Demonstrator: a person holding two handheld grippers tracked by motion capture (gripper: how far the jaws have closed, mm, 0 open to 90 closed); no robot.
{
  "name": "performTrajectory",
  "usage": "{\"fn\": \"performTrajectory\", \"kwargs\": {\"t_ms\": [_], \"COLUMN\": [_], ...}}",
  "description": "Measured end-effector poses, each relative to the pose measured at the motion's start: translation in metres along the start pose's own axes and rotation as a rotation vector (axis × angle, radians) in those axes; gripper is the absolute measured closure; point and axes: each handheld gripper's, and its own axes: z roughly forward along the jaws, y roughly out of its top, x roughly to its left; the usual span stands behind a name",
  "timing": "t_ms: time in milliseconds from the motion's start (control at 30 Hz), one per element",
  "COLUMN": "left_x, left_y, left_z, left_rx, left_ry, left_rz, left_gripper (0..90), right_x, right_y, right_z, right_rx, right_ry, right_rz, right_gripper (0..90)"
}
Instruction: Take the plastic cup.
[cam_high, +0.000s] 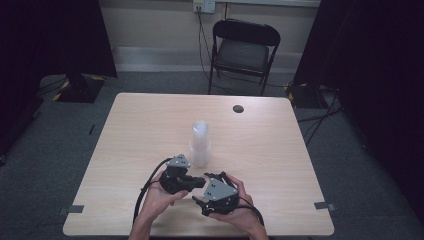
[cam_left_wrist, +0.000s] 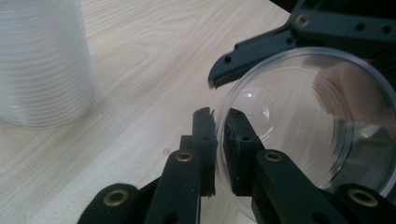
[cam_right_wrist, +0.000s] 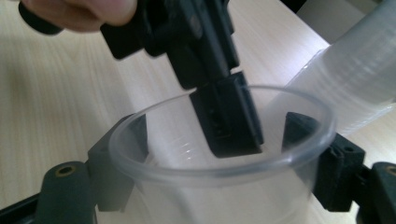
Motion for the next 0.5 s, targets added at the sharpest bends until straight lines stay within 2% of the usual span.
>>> {"fn": "performTrajectory", "kwargs": {"t_ms": [67,167,500], "left_x": [0.0001,0.0012,0.0017], "left_y": [0.0003,0.0004,0.0006], "left_z": [0.0001,-0.0003,-0.0020], "left_rx": [-0.006,0.003,-0.011], "left_ry": [0.003,0.005,0.016], "left_rz": [-0.010,-0.007,-0.021], "left_gripper": [84.3,84.1,84.0], "right_x": [-0.0005,0.0003,0.0004], "right_y": [0.0004,0.0008,0.0011], "right_z": [0.0011,0.0008,0.0012], "right_rx": [0.015,0.009,-0.006], "right_ry": [-0.001,0.001,0.003], "right_rz": [-0.006,-0.010,-0.010], "right_gripper": [23.0,26.2,29.8]}}
